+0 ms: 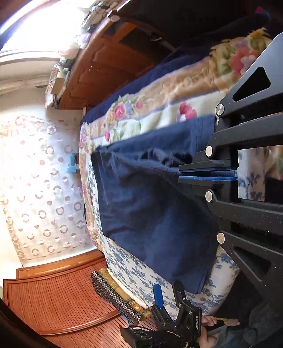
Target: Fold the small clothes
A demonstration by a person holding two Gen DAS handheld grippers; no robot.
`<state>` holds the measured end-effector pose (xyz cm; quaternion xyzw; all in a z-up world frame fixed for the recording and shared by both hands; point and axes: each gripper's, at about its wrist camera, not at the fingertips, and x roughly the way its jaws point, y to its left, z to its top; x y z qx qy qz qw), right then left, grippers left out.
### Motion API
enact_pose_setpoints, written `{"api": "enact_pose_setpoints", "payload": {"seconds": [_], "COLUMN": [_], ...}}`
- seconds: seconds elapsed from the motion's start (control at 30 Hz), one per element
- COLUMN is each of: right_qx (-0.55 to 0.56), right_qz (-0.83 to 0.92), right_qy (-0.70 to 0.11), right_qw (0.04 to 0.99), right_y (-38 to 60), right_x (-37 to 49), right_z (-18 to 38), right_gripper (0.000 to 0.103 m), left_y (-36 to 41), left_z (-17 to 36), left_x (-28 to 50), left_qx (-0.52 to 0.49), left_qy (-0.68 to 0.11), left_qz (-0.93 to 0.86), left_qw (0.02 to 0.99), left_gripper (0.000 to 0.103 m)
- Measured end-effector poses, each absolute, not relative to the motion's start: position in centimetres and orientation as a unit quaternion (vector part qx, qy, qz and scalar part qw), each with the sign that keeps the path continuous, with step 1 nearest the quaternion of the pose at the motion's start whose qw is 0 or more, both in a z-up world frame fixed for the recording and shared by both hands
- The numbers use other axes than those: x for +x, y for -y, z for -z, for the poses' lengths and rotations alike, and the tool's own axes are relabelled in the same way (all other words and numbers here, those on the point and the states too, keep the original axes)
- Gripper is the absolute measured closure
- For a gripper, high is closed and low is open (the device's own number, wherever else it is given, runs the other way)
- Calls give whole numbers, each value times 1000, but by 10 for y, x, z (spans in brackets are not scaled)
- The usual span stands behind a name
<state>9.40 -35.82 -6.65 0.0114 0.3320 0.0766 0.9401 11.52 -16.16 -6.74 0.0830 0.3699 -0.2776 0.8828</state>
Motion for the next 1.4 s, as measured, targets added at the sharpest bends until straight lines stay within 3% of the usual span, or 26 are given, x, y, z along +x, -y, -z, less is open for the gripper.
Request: {"api": "enact_pose_setpoints", "payload": {"seconds": [0.37,0.47,0.67,0.8,0.9,0.97,1.03,1.4], "right_qx": [33,48,47,61,72,76,73,61], "right_qz": [-27,-41,-69,-72,-85,-99,-108,-74], "right_qy": [-332,-315,-310,-334,-343,-343,-343,-325], "right_qw": [942,947,947,938,932,931,930,941], "right_y": [374,369,366,376,382,386,388,401], "right_x": [92,89,87,98,104,105,105,99], "right_z": [77,72,77,91,96,95,94,92], "right_gripper": [100,82,70,70,70,89,99,101], "left_y": [164,163,164,166,167,168,168,169], "left_z": [71,72,77,79,82,82,82,83], "left_x": [107,108,107,105,104,105,105,101], "left_qx": [84,80,76,77,77,76,73,70], "left_qy": [-377,-381,-387,-390,-393,-394,-394,-397], "left_qz": [284,284,287,292,293,293,294,305], "left_qw": [878,876,873,870,868,868,868,863], "left_gripper": [28,28,28,28,28,28,28,28]}}
